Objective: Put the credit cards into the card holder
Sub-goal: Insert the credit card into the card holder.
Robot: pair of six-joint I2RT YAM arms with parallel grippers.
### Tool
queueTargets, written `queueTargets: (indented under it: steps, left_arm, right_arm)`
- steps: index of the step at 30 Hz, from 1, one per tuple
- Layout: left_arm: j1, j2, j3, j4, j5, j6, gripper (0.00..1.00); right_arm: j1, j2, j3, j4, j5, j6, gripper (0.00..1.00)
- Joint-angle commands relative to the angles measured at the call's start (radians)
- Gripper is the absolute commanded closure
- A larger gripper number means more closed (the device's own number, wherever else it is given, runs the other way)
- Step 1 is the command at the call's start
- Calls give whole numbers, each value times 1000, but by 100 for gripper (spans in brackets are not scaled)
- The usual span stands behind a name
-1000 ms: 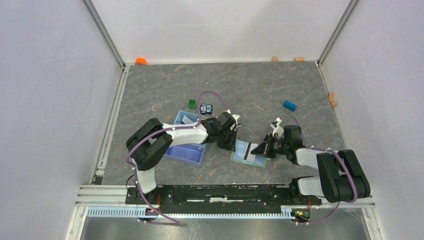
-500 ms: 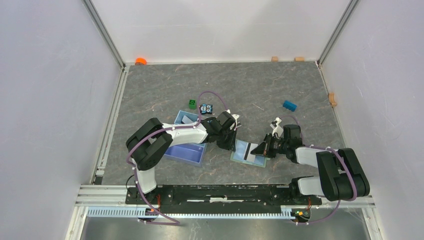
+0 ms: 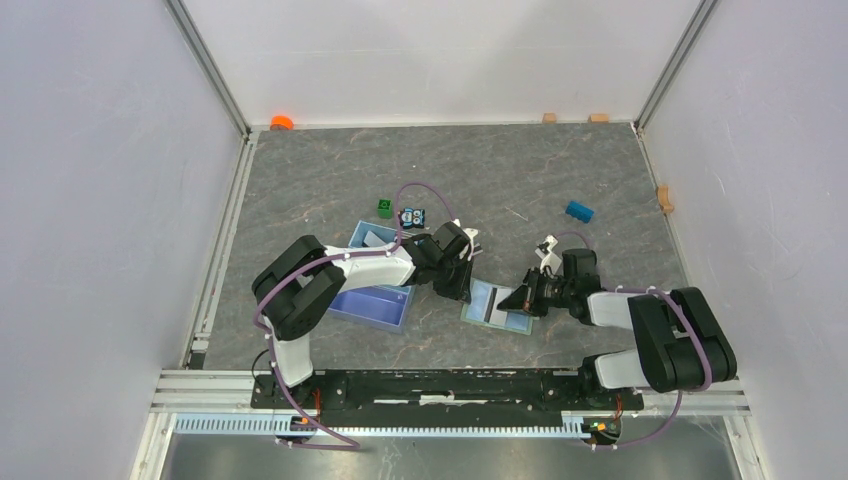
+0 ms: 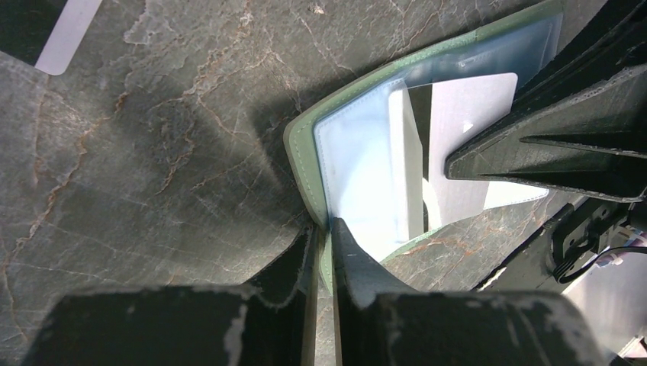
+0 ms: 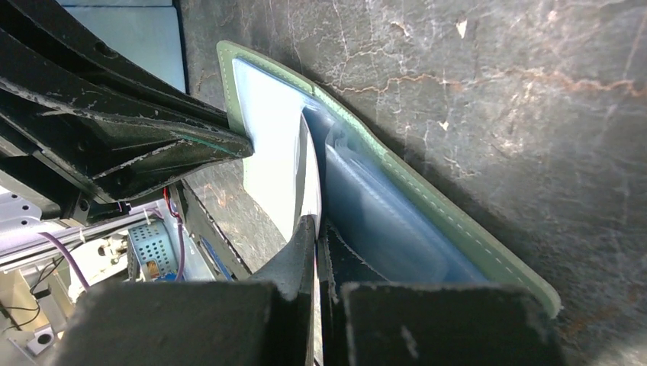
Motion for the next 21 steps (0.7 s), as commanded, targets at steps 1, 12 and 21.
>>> queueTargets:
  steps: [1,12,21]
  left_arm:
    - [3,18,10,4,15,32,85]
    - [3,20,5,20,44,25,86]
    - [3,19,4,23,44,24,90]
  right_arm:
    - [36,48,-51,-113,148,-28,100]
    - [61,83,-28,-19,179,28,100]
    - [85,106,-13,-23,199,24,87]
